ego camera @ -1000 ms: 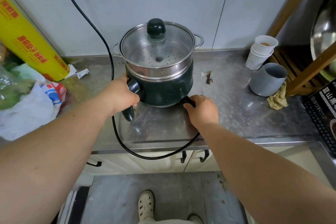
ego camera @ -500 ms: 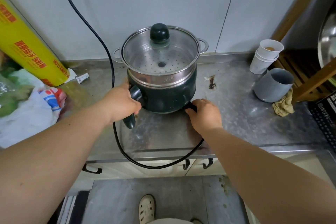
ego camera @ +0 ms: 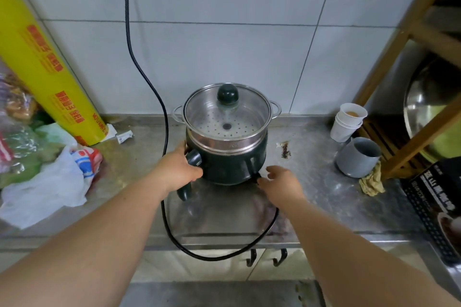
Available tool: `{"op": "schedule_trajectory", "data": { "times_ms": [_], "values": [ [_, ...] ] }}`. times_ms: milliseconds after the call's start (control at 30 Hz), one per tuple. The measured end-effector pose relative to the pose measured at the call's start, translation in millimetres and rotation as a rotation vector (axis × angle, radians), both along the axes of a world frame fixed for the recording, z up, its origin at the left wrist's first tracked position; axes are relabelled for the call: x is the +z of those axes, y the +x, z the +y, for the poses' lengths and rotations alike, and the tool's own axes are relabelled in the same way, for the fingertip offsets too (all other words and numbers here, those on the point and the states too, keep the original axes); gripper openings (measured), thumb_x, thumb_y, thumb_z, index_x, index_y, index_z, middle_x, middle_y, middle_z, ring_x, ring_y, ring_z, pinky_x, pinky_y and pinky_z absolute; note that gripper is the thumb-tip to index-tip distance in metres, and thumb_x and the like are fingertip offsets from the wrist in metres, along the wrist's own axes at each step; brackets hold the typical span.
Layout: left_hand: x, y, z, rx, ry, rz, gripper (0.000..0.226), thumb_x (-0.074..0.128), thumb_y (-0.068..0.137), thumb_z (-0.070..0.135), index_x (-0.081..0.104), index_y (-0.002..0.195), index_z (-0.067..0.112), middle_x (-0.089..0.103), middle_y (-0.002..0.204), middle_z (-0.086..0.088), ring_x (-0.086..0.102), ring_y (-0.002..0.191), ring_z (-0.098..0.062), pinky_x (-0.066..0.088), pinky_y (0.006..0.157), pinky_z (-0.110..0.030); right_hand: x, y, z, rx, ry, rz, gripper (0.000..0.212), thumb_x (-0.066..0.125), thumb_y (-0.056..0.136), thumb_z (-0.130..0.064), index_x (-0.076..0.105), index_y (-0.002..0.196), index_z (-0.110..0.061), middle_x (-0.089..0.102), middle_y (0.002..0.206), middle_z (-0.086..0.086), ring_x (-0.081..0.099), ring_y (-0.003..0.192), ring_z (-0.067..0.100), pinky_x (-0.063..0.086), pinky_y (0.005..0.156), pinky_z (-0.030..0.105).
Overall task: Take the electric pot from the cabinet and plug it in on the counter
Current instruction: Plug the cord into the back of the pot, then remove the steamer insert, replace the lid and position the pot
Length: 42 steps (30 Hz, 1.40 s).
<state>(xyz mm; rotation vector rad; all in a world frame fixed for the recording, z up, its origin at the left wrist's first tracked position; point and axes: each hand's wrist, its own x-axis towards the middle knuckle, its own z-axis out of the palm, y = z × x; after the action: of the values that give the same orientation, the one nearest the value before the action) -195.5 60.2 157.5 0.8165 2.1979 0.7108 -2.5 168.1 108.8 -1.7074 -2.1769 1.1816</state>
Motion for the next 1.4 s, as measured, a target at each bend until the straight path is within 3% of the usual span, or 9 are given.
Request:
{"op": "schedule_trajectory", "data": {
  "times_ms": [100, 167, 300, 367, 433, 533, 633, 833, 1400],
  "values": [
    [5, -7, -7, 0.020, 0.029, -0.164, 0.094, 0.068, 0.075, 0.020, 0.012, 0.150, 0.032, 0.035, 0.153, -0.004, 0.043, 0.130, -0.026, 0.035, 0.105, -0.040, 26, 4, 10, -0.084, 0.004, 0.139, 0.047, 0.052, 0.091, -0.017, 0.048, 0.137, -0.014, 0.057, 0.134, 0.007, 0.058, 0.109, 0.024, 0.045, 0.092, 0.030],
    [13, -12, -11, 0.053, 0.107, -0.211, 0.091, 0.062, 0.079, 0.016, 0.008, 0.151, 0.030, 0.022, 0.159, 0.000, 0.028, 0.142, -0.026, 0.026, 0.113, -0.043, 42, 4, 16, -0.139, 0.023, 0.223, 0.043, 0.048, 0.091, -0.012, 0.052, 0.134, -0.014, 0.061, 0.123, 0.006, 0.057, 0.099, 0.022, 0.044, 0.082, 0.027],
    [42, -21, -12, 0.207, 0.354, -0.159, 0.063, 0.051, 0.088, 0.010, 0.031, 0.146, 0.022, 0.040, 0.149, -0.002, 0.040, 0.135, -0.024, 0.034, 0.111, -0.048, 70, -1, 23, -0.246, 0.064, 0.361, 0.036, 0.048, 0.090, -0.014, 0.060, 0.124, -0.015, 0.062, 0.103, 0.004, 0.058, 0.092, 0.021, 0.042, 0.072, 0.024],
    [57, -26, -7, 0.261, 0.414, -0.057, 0.029, 0.045, 0.091, 0.015, 0.061, 0.113, 0.024, 0.058, 0.124, -0.007, 0.053, 0.118, -0.026, 0.044, 0.100, -0.046, 82, -5, 26, -0.282, 0.070, 0.407, 0.034, 0.048, 0.090, -0.014, 0.061, 0.122, -0.015, 0.064, 0.107, 0.005, 0.059, 0.095, 0.022, 0.043, 0.072, 0.025],
    [71, -30, -2, 0.260, 0.444, 0.011, 0.023, 0.042, 0.092, 0.021, 0.055, 0.074, 0.028, 0.063, 0.108, -0.012, 0.059, 0.106, -0.028, 0.045, 0.095, -0.044, 91, -10, 28, -0.301, 0.037, 0.460, 0.033, 0.045, 0.090, -0.013, 0.062, 0.118, -0.016, 0.065, 0.103, 0.005, 0.059, 0.090, 0.022, 0.045, 0.070, 0.030],
    [84, -31, 10, 0.172, 0.406, 0.132, 0.028, 0.042, 0.093, 0.020, 0.063, 0.111, 0.022, 0.059, 0.130, -0.009, 0.055, 0.118, -0.029, 0.041, 0.101, -0.038, 102, -17, 33, -0.324, -0.024, 0.505, 0.022, 0.043, 0.091, -0.015, 0.063, 0.102, -0.014, 0.060, 0.086, 0.004, 0.055, 0.078, 0.021, 0.042, 0.066, 0.033],
    [97, -25, 30, -0.029, 0.399, 0.305, 0.045, 0.046, 0.091, 0.022, 0.048, 0.136, 0.022, 0.045, 0.145, -0.004, 0.046, 0.128, -0.025, 0.036, 0.106, -0.035, 105, -28, 43, -0.357, -0.092, 0.545, 0.023, 0.042, 0.091, -0.017, 0.060, 0.103, -0.009, 0.058, 0.091, 0.009, 0.054, 0.069, 0.020, 0.042, 0.057, 0.029],
    [100, 8, 72, -0.402, 0.266, 0.429, 0.050, 0.049, 0.091, 0.034, 0.039, 0.140, 0.033, 0.037, 0.143, -0.005, 0.045, 0.128, -0.027, 0.038, 0.107, -0.039, 112, -46, 59, -0.489, -0.259, 0.670, 0.020, 0.048, 0.094, -0.017, 0.056, 0.078, -0.007, 0.050, 0.061, 0.007, 0.042, 0.047, 0.015, 0.037, 0.041, 0.021],
    [138, 16, 57, -0.184, 0.577, 0.472, 0.041, 0.050, 0.093, 0.021, 0.048, 0.133, 0.032, 0.046, 0.137, -0.003, 0.049, 0.121, -0.022, 0.032, 0.091, -0.024, 111, -3, 59, -0.528, -0.271, 0.858, 0.027, 0.036, 0.090, 0.002, 0.055, 0.074, -0.008, 0.046, 0.050, 0.003, 0.035, 0.038, 0.011, 0.031, 0.043, 0.023]
  ]
}}
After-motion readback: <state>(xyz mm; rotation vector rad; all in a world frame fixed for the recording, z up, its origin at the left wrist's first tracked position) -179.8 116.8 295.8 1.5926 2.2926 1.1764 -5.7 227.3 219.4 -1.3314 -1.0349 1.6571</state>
